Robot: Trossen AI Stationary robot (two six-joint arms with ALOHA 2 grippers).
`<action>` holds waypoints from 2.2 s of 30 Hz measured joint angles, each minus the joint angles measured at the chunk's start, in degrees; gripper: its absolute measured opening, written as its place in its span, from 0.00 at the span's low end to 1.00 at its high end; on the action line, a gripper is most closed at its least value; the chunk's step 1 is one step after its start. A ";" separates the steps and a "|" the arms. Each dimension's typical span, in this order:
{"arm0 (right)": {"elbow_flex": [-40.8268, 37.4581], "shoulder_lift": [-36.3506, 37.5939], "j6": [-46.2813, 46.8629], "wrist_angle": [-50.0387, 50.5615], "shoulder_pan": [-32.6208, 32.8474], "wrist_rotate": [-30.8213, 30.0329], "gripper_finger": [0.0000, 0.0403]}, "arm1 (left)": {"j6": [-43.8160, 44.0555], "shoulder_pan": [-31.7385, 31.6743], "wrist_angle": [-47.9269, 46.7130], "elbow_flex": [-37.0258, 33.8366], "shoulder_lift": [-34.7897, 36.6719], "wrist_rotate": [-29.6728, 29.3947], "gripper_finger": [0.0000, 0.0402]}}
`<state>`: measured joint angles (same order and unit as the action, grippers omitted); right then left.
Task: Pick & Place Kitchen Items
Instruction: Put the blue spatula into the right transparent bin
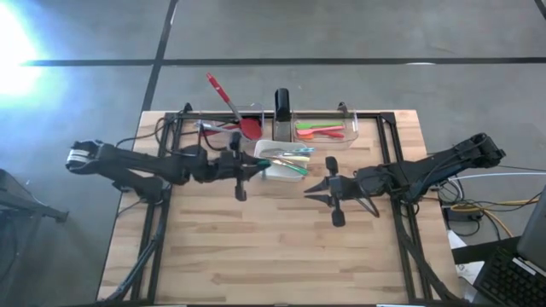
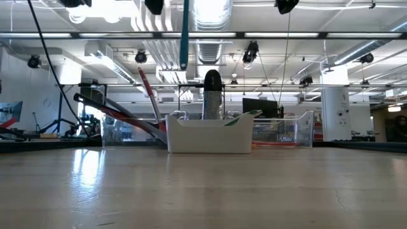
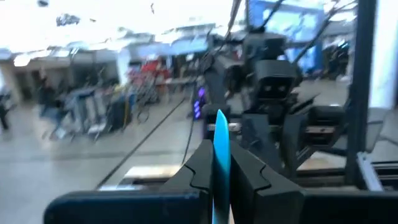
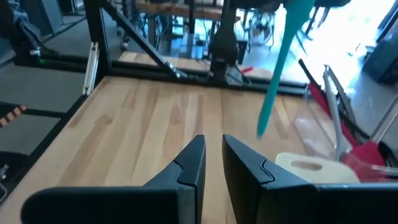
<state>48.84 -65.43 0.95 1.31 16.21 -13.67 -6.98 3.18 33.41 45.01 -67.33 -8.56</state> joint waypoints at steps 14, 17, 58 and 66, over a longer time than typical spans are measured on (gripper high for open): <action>0.00 -0.32 -1.11 -3.86 -1.95 -7.46 0.21 | -3.44 -0.07 10.91 8.33 -10.04 10.61 0.06; 0.00 -0.48 -0.88 -4.07 -2.54 -7.34 0.27 | -4.77 -0.07 10.25 10.58 -12.41 11.09 0.06; 0.73 1.05 -1.80 0.58 -4.20 -14.25 0.05 | -8.22 -0.92 -7.06 23.33 -17.58 13.40 0.41; 4.47 4.48 0.81 20.28 -9.09 -19.65 0.05 | -6.56 -0.96 -29.59 23.01 -11.22 -3.61 0.57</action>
<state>53.30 -60.95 1.76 21.59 7.12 -33.32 -13.53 2.22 3.82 68.02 -78.55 -12.17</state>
